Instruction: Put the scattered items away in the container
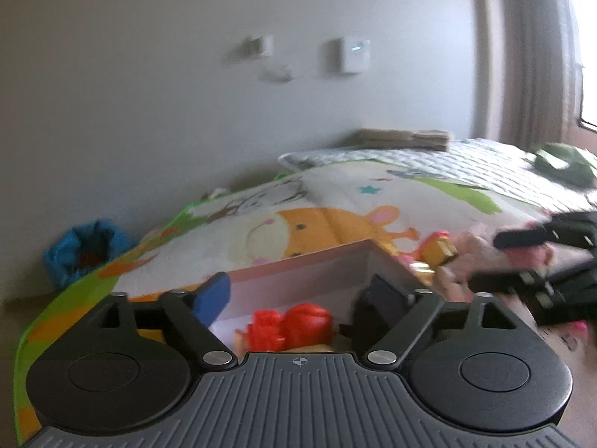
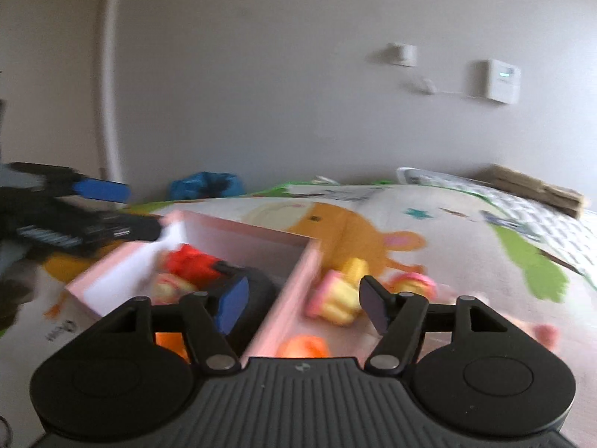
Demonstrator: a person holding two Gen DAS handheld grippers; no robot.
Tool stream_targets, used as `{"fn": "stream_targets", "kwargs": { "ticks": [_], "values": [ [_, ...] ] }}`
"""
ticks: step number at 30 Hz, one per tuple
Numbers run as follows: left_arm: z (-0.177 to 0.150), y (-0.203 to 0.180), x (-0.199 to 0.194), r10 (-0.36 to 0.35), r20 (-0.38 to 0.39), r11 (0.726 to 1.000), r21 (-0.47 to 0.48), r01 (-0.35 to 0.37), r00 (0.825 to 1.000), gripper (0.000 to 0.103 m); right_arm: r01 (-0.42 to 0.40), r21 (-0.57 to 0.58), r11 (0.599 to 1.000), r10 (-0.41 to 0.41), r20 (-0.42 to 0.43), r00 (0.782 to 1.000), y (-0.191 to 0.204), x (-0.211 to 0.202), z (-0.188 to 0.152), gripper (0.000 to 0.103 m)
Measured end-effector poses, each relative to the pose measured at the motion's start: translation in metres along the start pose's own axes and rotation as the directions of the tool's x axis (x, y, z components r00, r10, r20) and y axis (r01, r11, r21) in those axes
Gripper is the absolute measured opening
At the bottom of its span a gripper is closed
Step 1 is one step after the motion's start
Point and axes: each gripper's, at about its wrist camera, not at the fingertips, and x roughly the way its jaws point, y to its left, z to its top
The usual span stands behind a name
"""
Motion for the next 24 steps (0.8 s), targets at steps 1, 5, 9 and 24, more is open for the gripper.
{"fn": "stream_targets", "kwargs": {
  "ticks": [1,5,9,24],
  "values": [
    [-0.002,-0.009,-0.004,-0.022,0.008,1.000,0.021,0.022,1.000,0.094,0.012,0.005,1.000,-0.012,-0.014,1.000,-0.005,0.000,-0.004,0.068],
    [-0.011,-0.038,-0.021,-0.124,0.009,0.992,0.042,0.123,0.992,0.094,0.033,-0.014,0.999,-0.034,-0.078,0.996,-0.015,0.007,-0.026,0.068],
    [-0.028,-0.055,-0.032,-0.218,-0.042,0.976,-0.006,0.218,0.975,0.094,-0.004,-0.038,0.999,-0.001,-0.136,0.991,-0.017,0.017,-0.042,0.059],
    [-0.078,-0.075,-0.020,-0.284,-0.241,0.959,-0.061,0.277,0.928,0.095,-0.132,-0.118,0.984,0.107,-0.202,0.974,-0.008,0.049,-0.058,0.037]
  ]
}}
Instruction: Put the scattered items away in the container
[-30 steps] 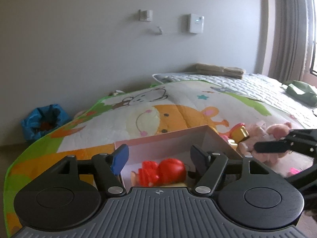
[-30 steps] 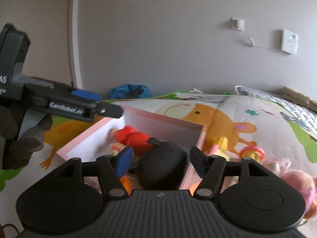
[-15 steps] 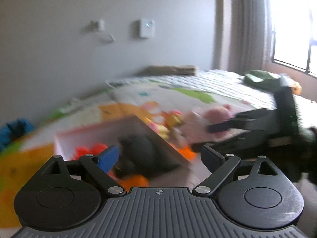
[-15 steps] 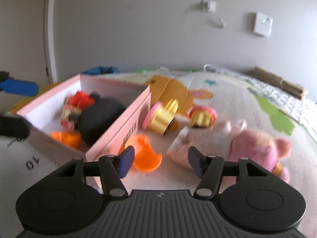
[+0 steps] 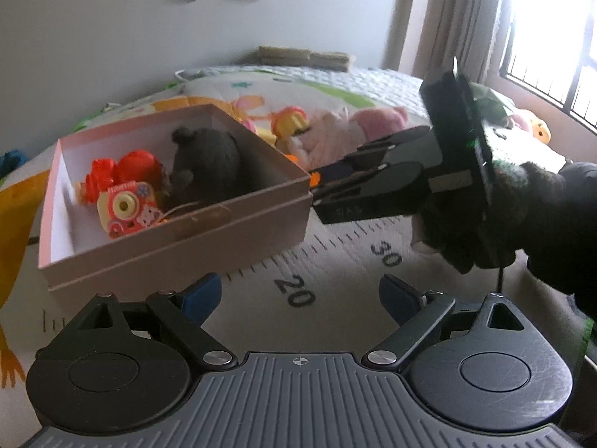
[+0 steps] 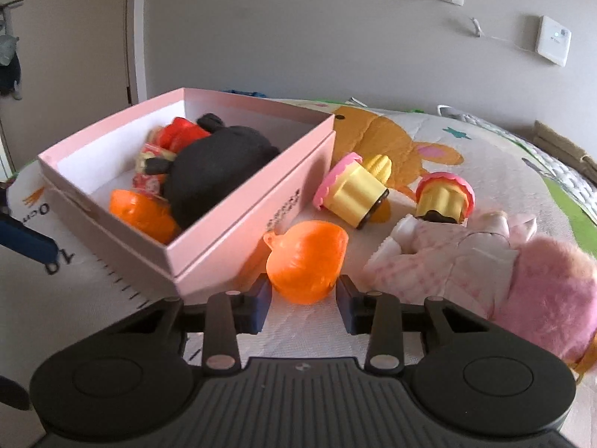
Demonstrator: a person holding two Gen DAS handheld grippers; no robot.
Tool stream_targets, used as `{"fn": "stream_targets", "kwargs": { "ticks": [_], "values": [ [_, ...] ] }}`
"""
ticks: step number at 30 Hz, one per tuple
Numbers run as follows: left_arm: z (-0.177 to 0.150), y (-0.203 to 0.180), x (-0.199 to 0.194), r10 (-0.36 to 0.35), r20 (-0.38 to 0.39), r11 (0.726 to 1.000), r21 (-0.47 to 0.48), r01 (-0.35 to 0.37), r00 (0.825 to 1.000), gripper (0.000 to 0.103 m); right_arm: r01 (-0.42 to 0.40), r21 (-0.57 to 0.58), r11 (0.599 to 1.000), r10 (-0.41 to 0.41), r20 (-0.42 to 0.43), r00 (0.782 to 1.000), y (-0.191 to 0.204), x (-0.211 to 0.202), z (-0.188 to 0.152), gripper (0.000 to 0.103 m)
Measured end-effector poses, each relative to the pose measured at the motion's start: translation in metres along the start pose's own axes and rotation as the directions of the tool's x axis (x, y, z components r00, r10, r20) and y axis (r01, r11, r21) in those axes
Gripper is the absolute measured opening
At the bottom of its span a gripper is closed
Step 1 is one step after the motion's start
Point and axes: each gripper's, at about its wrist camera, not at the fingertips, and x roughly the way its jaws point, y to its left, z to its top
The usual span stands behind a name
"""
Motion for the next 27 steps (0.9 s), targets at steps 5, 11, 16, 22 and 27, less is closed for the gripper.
{"fn": "stream_targets", "kwargs": {
  "ticks": [5,11,16,22,27],
  "values": [
    [-0.003,-0.008,0.001,-0.008,-0.001,1.000,0.024,0.008,1.000,0.095,-0.003,0.011,1.000,0.003,0.001,1.000,0.004,-0.025,-0.011,0.036],
    [-0.008,-0.025,0.001,-0.022,-0.014,0.996,0.091,0.023,1.000,0.096,-0.046,0.030,0.998,0.047,-0.014,0.999,0.020,-0.070,-0.040,0.036],
    [-0.013,-0.037,0.001,-0.052,-0.028,0.992,0.111,0.054,0.998,0.096,-0.072,0.045,0.996,0.073,-0.027,0.997,0.035,-0.099,-0.062,0.036],
    [-0.019,-0.050,0.000,-0.100,-0.037,0.989,0.108,0.104,0.994,0.096,-0.062,0.048,0.997,0.062,-0.016,0.998,0.044,-0.123,-0.079,0.041],
    [-0.018,-0.064,0.006,-0.115,-0.030,0.982,0.148,0.118,0.993,0.097,-0.037,0.114,0.993,0.035,0.026,0.999,0.033,-0.143,-0.091,0.047]
  ]
}}
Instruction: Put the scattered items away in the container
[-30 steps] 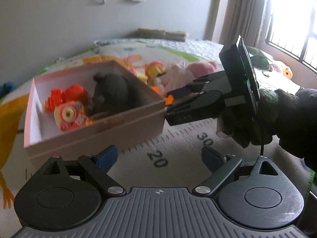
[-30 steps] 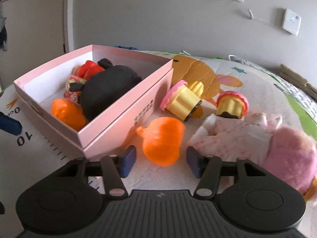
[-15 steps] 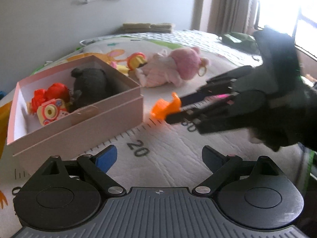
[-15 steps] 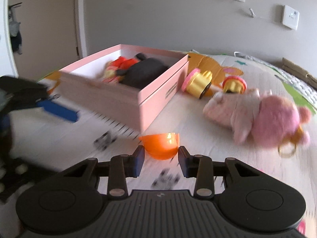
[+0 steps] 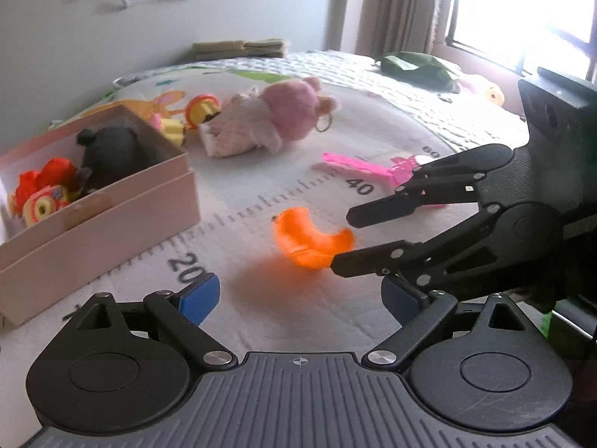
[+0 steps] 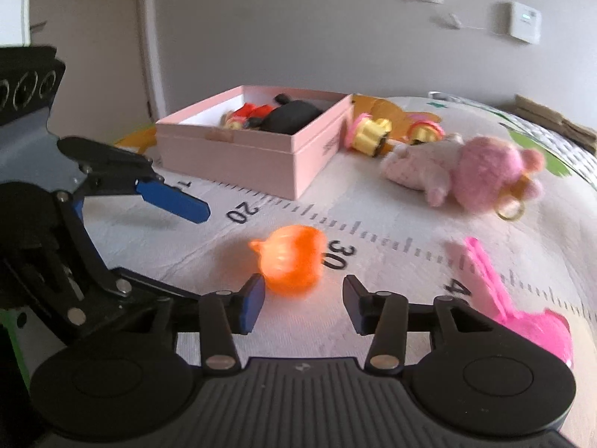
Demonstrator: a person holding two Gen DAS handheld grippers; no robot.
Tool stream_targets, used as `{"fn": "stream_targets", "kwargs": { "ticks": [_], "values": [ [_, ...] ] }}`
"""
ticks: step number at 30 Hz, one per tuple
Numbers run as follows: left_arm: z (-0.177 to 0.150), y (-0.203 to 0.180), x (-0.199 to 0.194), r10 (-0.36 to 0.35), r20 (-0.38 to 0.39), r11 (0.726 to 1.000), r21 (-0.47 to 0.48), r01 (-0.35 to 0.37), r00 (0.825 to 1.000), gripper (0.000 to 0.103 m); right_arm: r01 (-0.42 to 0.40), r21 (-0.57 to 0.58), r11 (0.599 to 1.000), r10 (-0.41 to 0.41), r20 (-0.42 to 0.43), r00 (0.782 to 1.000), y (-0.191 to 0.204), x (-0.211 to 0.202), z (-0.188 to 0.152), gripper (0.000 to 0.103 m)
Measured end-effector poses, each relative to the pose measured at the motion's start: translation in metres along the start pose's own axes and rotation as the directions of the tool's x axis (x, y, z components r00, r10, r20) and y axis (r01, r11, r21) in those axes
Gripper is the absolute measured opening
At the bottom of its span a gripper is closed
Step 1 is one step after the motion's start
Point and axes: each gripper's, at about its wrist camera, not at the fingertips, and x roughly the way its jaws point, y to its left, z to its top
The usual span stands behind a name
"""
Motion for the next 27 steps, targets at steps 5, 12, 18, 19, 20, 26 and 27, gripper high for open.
{"fn": "stream_targets", "kwargs": {
  "ticks": [5,12,18,19,20,26,27],
  "values": [
    [0.009,-0.011,0.025,0.022,-0.008,0.997,0.077,-0.022,1.000,0.097,0.062,0.076,0.995,-0.066,0.049,0.997,-0.019,-0.022,-0.008,0.058],
    [0.018,-0.007,0.047,0.070,-0.011,0.996,0.056,-0.069,0.997,0.096,0.202,0.164,0.966,-0.216,0.075,0.974,-0.053,-0.049,-0.024,0.064],
    [0.019,-0.009,0.056,0.068,-0.035,0.995,0.080,-0.065,0.997,0.075,0.339,0.156,0.928,-0.352,0.070,0.933,-0.071,-0.048,-0.031,0.076],
    [0.018,-0.009,0.057,0.067,-0.038,0.995,0.081,-0.064,0.997,0.071,0.346,0.156,0.925,-0.360,0.070,0.930,-0.074,-0.047,-0.031,0.077],
    [0.018,-0.009,0.057,0.069,-0.036,0.994,0.082,-0.066,0.997,0.067,0.352,0.155,0.923,-0.366,0.068,0.928,-0.076,-0.045,-0.031,0.078],
    [0.017,-0.010,0.051,0.068,-0.033,0.994,0.083,-0.065,0.997,0.064,0.362,0.180,0.915,-0.371,0.018,0.928,-0.100,-0.031,-0.034,0.082],
    [0.016,-0.010,0.048,0.066,-0.033,0.994,0.084,-0.063,0.997,0.064,0.361,0.193,0.913,-0.369,0.008,0.929,-0.105,-0.029,-0.035,0.082]
  ]
}}
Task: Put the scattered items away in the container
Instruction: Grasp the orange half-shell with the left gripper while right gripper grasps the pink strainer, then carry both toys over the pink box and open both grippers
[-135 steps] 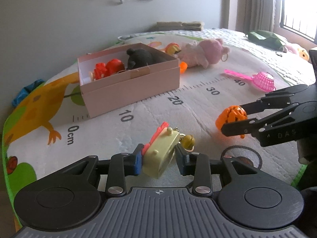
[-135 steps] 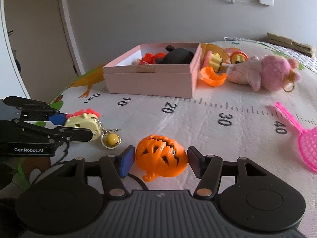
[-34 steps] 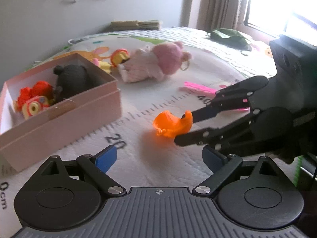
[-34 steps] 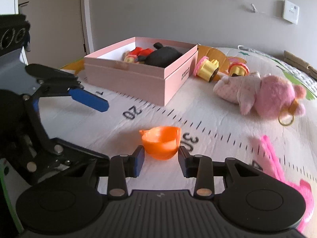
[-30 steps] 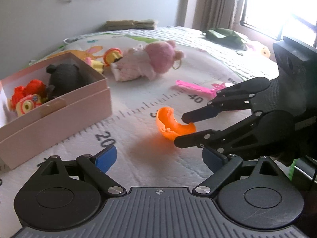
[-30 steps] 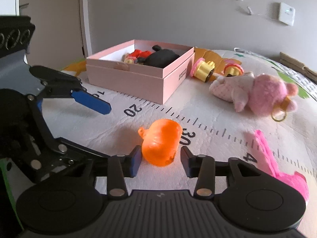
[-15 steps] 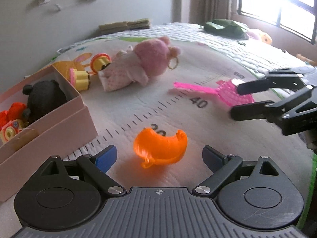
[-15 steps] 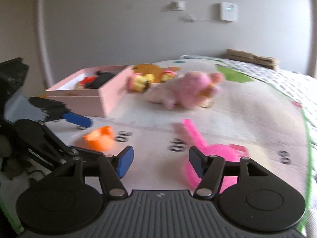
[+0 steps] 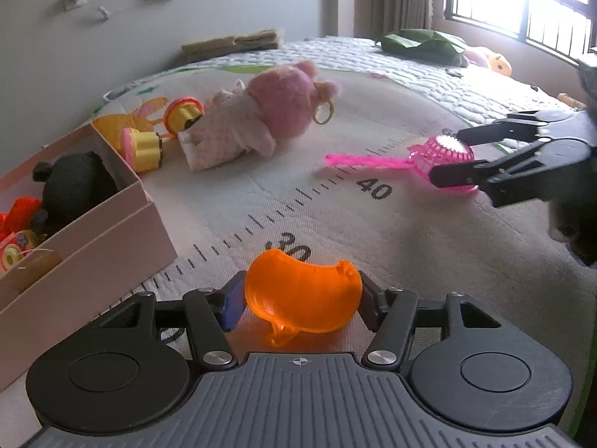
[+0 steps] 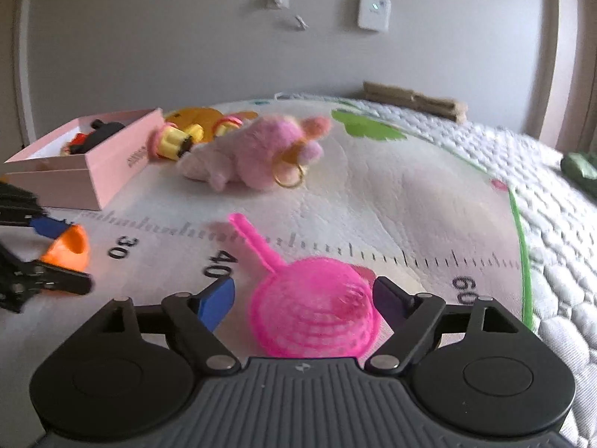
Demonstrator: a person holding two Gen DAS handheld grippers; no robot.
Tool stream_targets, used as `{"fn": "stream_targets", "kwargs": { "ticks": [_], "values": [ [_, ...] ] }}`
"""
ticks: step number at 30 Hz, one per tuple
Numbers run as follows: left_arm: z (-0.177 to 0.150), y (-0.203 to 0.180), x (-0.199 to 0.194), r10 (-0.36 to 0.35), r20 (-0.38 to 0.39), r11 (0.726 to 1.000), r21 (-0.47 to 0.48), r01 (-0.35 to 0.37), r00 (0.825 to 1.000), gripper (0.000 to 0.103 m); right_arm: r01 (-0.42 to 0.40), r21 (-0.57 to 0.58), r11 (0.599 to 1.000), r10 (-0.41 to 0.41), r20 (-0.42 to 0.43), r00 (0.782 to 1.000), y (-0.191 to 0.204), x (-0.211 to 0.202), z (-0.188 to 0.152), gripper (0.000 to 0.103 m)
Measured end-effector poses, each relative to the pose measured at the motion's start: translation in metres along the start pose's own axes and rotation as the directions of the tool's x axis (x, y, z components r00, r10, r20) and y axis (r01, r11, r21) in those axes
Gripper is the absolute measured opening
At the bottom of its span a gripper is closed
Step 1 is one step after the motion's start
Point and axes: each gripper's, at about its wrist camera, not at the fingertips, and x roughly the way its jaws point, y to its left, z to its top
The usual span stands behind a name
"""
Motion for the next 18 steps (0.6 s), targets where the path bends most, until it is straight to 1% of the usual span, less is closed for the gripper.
{"fn": "stream_targets", "kwargs": {
  "ticks": [3,5,10,15,18],
  "values": [
    [-0.003,0.000,-0.007,-0.002,-0.001,1.000,0.000,0.002,1.000,0.064,-0.006,0.046,0.999,0.007,-0.021,1.000,-0.010,0.007,-0.004,0.080],
    [-0.006,0.001,-0.013,-0.001,-0.002,1.000,-0.008,0.001,1.000,0.064,-0.013,0.056,0.998,0.015,-0.021,1.000,-0.010,0.006,-0.005,0.075],
    [-0.014,0.006,-0.035,0.011,0.000,0.999,-0.045,-0.011,1.000,0.064,-0.035,0.044,0.998,0.036,-0.015,0.999,0.000,-0.003,-0.006,0.074],
    [-0.028,0.016,-0.064,0.063,0.012,0.994,-0.086,-0.062,0.998,0.064,-0.091,0.018,0.996,0.092,-0.013,0.996,0.023,-0.014,-0.004,0.074],
    [-0.038,0.025,-0.081,0.102,0.010,0.988,-0.118,-0.100,0.995,0.064,-0.145,-0.008,0.989,0.145,-0.012,0.989,0.044,-0.021,-0.002,0.074]
  ]
}}
